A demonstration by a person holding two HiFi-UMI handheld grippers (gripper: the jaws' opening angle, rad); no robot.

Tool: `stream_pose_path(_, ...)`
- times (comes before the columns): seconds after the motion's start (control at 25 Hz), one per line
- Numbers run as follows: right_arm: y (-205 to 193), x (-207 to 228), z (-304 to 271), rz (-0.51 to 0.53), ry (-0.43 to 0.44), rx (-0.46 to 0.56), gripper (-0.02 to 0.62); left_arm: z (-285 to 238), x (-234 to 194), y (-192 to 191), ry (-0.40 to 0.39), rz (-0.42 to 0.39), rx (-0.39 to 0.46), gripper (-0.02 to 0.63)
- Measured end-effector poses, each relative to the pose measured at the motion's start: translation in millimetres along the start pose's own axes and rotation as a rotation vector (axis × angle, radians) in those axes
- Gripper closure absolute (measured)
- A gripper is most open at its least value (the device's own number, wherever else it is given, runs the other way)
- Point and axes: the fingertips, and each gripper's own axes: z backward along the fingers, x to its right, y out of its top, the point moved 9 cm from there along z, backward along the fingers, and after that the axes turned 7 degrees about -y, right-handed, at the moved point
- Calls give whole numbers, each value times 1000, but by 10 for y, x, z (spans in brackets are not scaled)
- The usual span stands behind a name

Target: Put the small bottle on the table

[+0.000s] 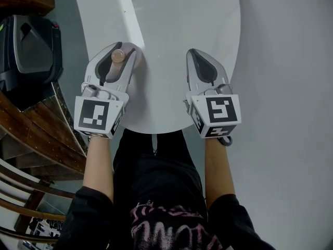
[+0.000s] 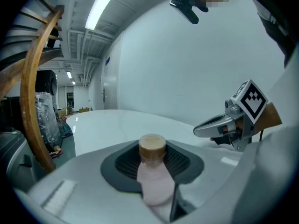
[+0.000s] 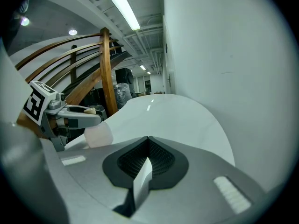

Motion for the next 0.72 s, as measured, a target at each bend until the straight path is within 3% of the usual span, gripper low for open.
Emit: stream_pose_path(0.72, 41, -54, 46, 5, 4, -2, 584, -7, -8, 25, -11, -26, -14, 465)
